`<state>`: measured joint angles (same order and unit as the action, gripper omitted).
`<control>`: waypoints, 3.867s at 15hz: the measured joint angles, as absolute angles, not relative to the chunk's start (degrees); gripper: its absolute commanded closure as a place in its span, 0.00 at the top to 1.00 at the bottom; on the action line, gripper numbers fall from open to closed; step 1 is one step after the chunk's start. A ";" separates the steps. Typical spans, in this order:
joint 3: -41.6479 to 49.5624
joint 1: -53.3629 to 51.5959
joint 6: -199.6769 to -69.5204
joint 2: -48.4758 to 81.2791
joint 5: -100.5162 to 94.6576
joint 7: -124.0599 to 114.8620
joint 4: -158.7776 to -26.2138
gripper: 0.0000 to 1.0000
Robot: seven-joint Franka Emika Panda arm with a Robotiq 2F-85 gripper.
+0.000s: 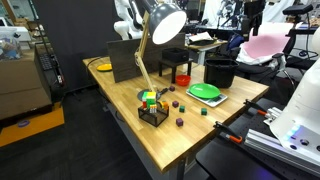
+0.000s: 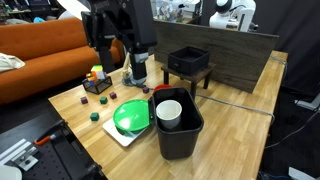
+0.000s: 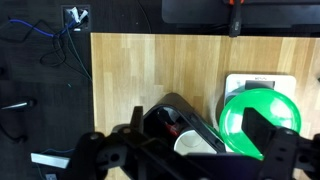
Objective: Put the purple thing to the furthest right on the plate
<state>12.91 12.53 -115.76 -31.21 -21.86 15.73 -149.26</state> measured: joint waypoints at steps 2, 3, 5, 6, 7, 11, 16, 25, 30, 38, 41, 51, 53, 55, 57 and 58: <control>12.91 12.53 -115.76 -31.21 -21.86 15.73 -149.26 1.00; 12.91 12.53 -115.76 -31.21 -21.86 15.73 -149.26 1.00; 12.91 12.53 -115.76 -31.21 -21.86 15.73 -149.26 1.00; 12.91 12.53 -115.76 -31.21 -21.86 15.73 -149.26 1.00; 12.91 12.53 -115.76 -31.21 -21.86 15.73 -149.26 1.00; 12.91 12.53 -115.76 -31.21 -21.86 15.73 -149.26 1.00; 12.91 12.53 -115.76 -31.21 -21.86 15.73 -149.26 1.00; 12.91 12.53 -115.76 -31.21 -21.86 15.73 -149.26 1.00; 12.91 12.53 -115.76 -31.21 -21.86 15.73 -149.26 1.00; 12.91 12.53 -115.76 -31.21 -21.86 15.73 -149.26 1.00; 12.91 12.53 -115.76 -31.21 -21.86 15.73 -149.26 1.00; 12.68 11.75 -116.36 -31.21 -21.17 15.73 -149.22 1.00; 11.59 9.31 -118.47 -31.15 -19.56 15.56 -148.88 1.00; 9.66 5.98 -120.59 -30.69 -17.16 14.86 -147.90 1.00; 7.92 3.05 -121.97 -29.03 -14.32 13.99 -146.25 1.00; 7.37 1.95 -122.09 -27.84 -12.98 13.69 -145.23 1.00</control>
<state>7.37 1.95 -122.09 -27.84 -12.98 13.69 -145.23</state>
